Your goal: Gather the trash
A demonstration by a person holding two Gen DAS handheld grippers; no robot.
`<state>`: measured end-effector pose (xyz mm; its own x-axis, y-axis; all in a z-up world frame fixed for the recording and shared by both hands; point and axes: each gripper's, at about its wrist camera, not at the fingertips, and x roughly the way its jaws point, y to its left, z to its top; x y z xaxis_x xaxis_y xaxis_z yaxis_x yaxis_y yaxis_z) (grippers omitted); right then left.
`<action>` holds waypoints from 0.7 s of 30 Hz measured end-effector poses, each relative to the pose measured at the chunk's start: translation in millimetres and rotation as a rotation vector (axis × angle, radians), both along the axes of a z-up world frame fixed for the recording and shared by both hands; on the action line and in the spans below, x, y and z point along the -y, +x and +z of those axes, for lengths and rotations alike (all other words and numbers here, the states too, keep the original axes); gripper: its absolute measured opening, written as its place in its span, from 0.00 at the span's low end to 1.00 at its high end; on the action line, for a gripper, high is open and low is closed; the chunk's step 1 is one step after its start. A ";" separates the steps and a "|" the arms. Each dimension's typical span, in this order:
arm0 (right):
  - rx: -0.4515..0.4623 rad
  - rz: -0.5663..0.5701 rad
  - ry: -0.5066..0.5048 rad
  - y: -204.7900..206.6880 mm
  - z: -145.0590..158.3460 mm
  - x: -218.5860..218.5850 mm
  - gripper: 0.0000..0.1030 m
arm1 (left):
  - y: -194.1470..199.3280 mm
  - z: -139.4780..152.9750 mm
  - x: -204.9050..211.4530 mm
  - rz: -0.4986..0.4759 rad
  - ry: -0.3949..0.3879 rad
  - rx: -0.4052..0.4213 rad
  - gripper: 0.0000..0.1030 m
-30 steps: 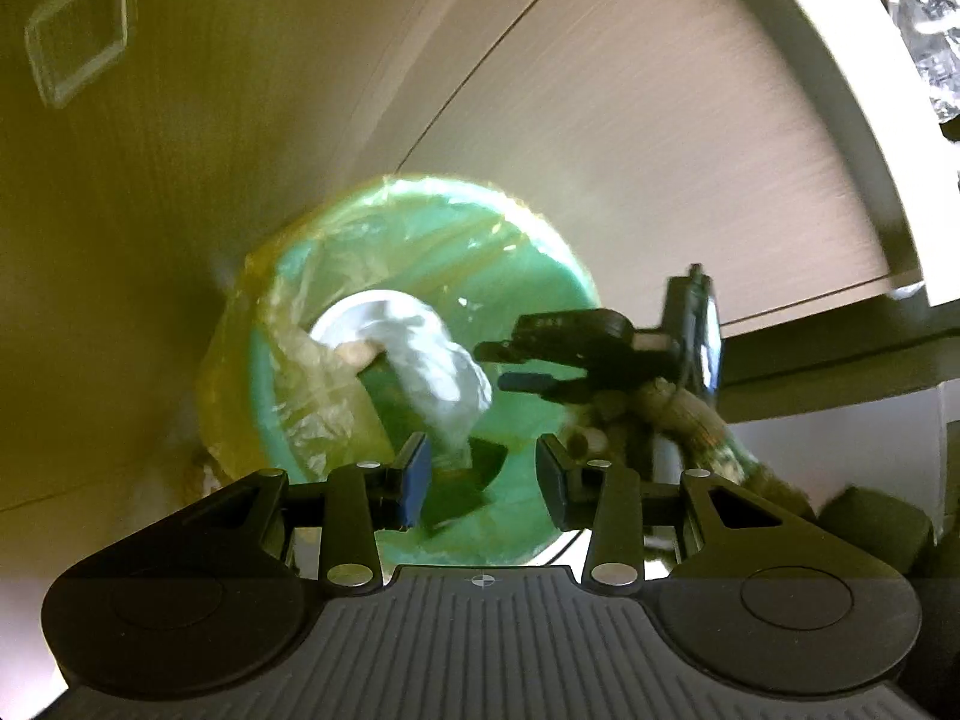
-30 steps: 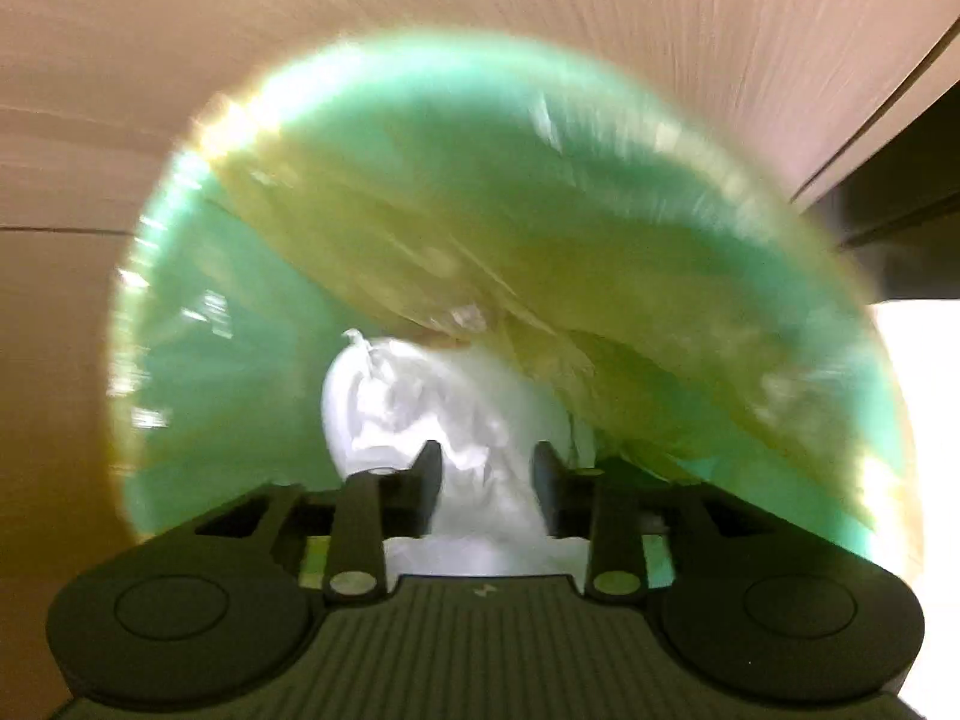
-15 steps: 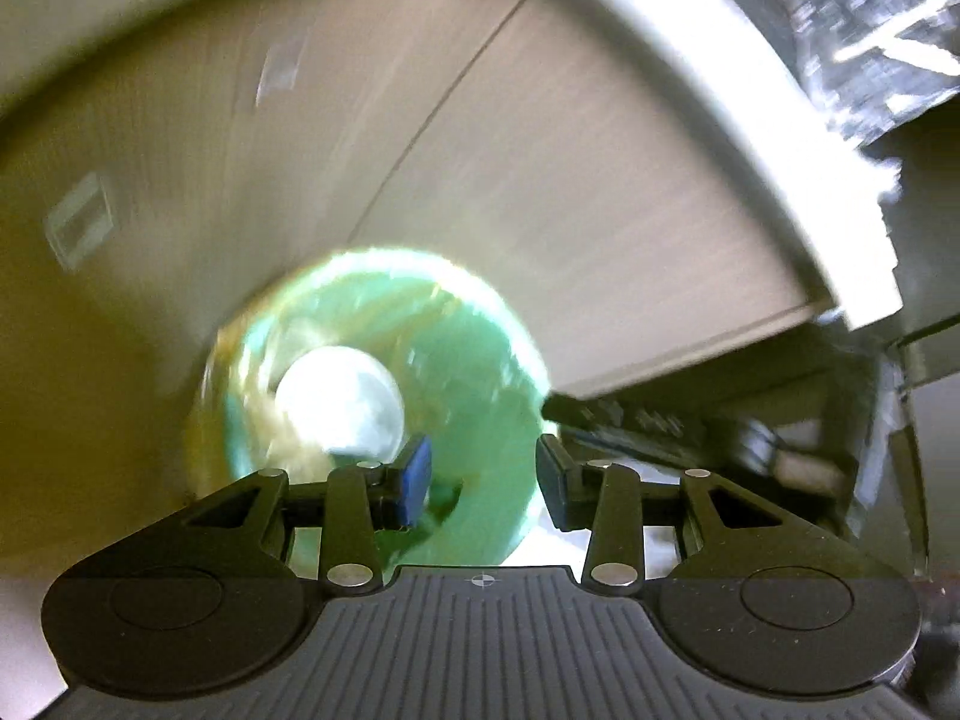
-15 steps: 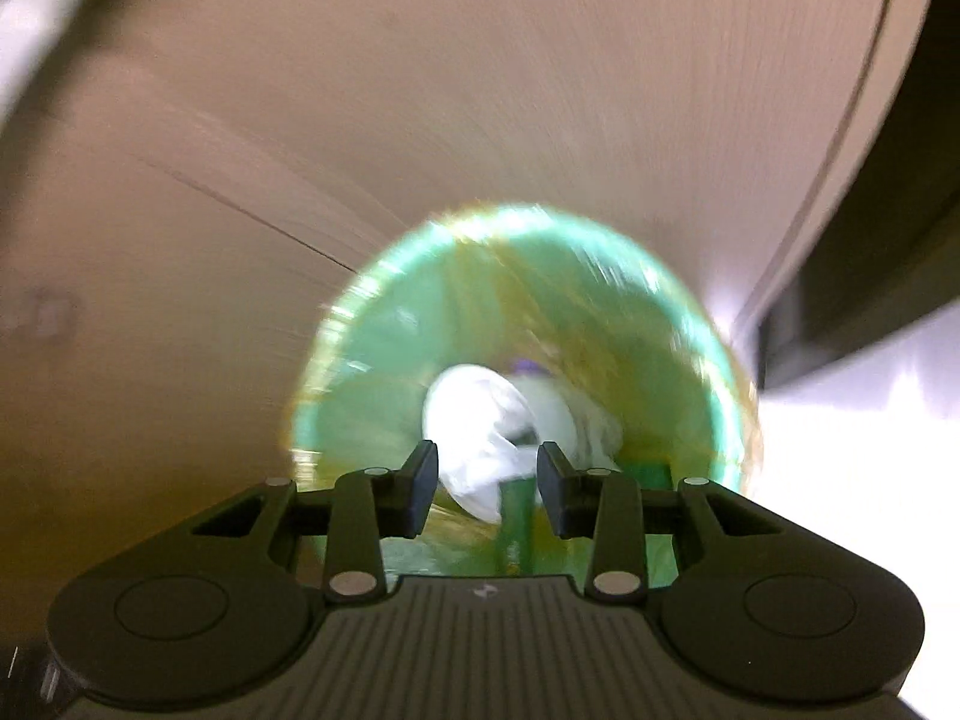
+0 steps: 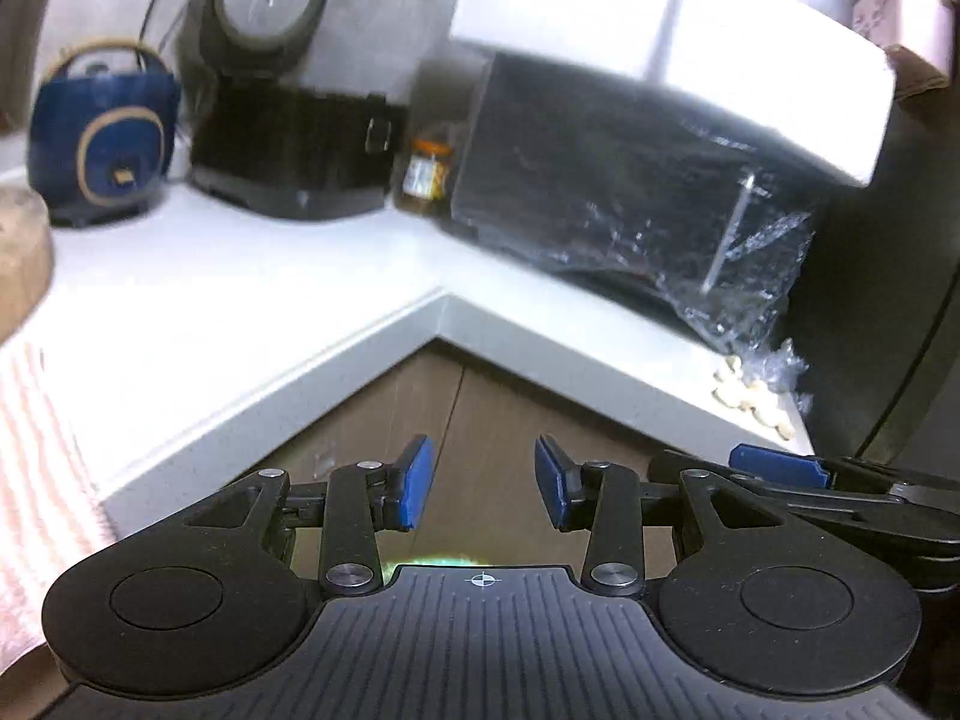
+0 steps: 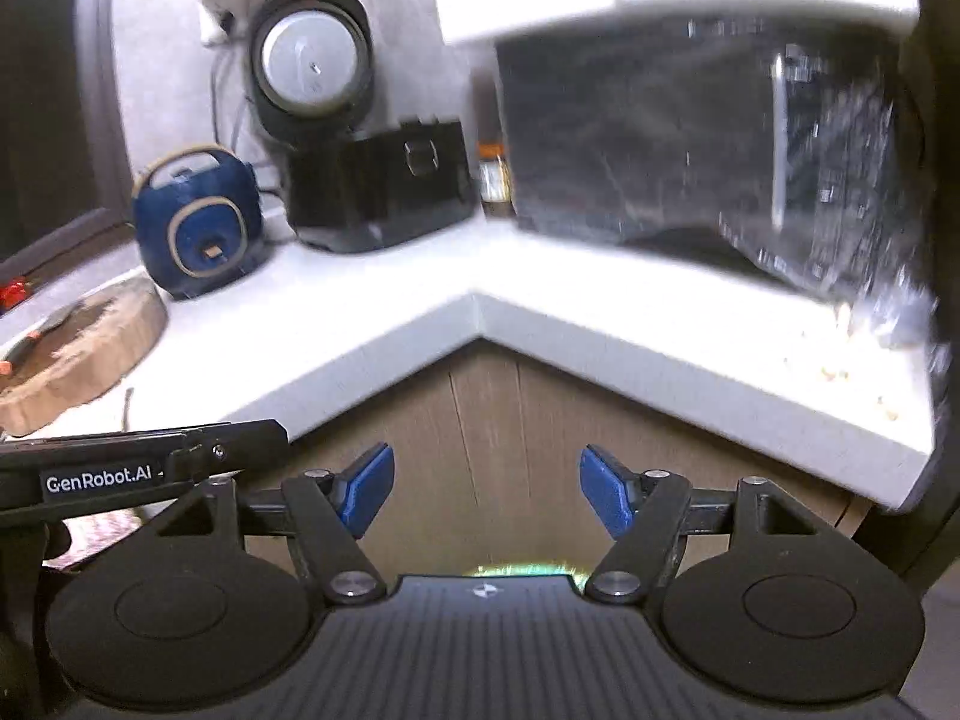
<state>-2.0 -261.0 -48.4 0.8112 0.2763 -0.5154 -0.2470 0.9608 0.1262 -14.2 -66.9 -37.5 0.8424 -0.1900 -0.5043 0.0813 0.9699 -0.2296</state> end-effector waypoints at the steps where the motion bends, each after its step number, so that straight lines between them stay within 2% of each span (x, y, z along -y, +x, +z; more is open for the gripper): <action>1: 0.004 0.004 0.006 -5.3 5.9 4.8 0.67 | -4.5 3.8 3.8 0.002 0.011 0.012 0.35; 2: 0.003 0.006 0.013 -10.2 10.9 7.4 0.67 | -9.4 8.1 7.6 0.004 0.025 0.023 0.26; 4: 0.003 0.019 0.037 -15.6 14.8 13.8 0.67 | -15.0 12.6 14.1 0.005 0.038 0.033 0.19; 8: 0.025 0.026 0.049 -28.4 17.1 13.3 0.67 | -31.3 18.4 17.8 0.033 0.024 0.055 0.18; 13: 0.052 0.046 0.067 -43.3 20.1 12.0 0.67 | -51.5 26.9 38.0 0.094 0.160 0.096 0.18; 15: 0.054 0.057 0.076 -47.3 21.3 10.9 0.67 | -57.0 27.3 44.9 0.092 0.188 0.105 0.18; 21: 0.070 0.066 0.052 -55.7 22.5 6.5 0.67 | -66.9 27.0 51.5 0.087 0.193 0.094 0.17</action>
<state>-57.7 -267.6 -25.9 0.8239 0.3555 -0.4415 -0.3198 0.9346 0.1557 -81.1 -118.4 -10.5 0.8963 -0.0222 -0.4429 0.0075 0.9994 -0.0348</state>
